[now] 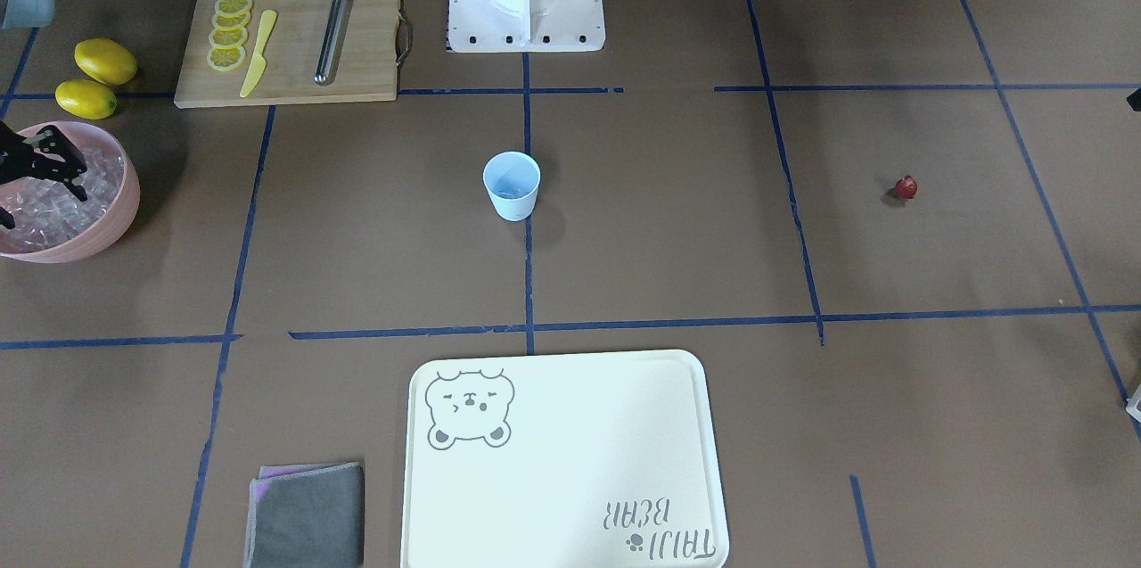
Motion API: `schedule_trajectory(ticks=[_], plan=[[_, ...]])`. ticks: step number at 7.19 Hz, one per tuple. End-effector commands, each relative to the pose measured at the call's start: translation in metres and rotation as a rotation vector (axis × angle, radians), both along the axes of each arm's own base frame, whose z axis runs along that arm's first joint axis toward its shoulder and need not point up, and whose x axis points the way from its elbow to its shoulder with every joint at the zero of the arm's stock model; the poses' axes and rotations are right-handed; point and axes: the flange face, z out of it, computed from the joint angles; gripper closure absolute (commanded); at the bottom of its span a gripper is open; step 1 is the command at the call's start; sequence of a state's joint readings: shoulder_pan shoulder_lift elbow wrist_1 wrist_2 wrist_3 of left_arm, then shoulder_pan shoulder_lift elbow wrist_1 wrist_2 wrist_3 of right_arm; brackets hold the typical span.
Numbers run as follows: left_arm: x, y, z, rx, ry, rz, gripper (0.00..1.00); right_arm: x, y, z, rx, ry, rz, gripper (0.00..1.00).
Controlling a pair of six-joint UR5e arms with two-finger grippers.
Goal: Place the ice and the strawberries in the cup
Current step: 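Lower the right gripper into the bowl and grasp ice cubes again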
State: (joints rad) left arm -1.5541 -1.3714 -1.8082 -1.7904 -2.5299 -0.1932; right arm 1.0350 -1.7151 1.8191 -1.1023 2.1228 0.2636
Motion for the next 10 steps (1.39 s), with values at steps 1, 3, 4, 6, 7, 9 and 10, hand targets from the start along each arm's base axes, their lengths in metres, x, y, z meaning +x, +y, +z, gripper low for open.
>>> schedule_trajectory(ticks=[1, 3, 4, 6, 7, 9, 10], plan=[[0.0001, -0.0001, -0.0033, 0.005, 0.001, 0.000, 0.00, -0.0019, 0.0006, 0.0021, -0.009, 0.001, 0.001, 0.31], [0.0001, -0.0001, -0.0034, 0.005, 0.001, 0.000, 0.00, -0.0065, 0.0024, 0.0021, -0.010, 0.000, -0.008, 0.31], [0.0001, -0.0001, -0.0050, 0.009, 0.002, 0.000, 0.00, -0.0085, 0.0032, 0.0021, -0.009, 0.001, -0.014, 0.31], [0.0001, -0.0001, -0.0043, 0.008, 0.001, 0.000, 0.00, -0.0118, 0.0045, 0.0021, -0.010, 0.001, -0.020, 0.31], [-0.0005, 0.0000, -0.0041, 0.006, 0.001, -0.002, 0.00, -0.0116, 0.0051, 0.0028, -0.012, 0.000, -0.021, 0.33], [0.0001, -0.0001, -0.0041, 0.006, 0.001, 0.000, 0.00, -0.0112, 0.0069, 0.0049, -0.015, 0.004, -0.022, 0.39], [0.0001, -0.0001, -0.0041, 0.006, 0.001, 0.000, 0.00, -0.0112, 0.0069, 0.0050, -0.015, 0.004, -0.022, 0.52]])
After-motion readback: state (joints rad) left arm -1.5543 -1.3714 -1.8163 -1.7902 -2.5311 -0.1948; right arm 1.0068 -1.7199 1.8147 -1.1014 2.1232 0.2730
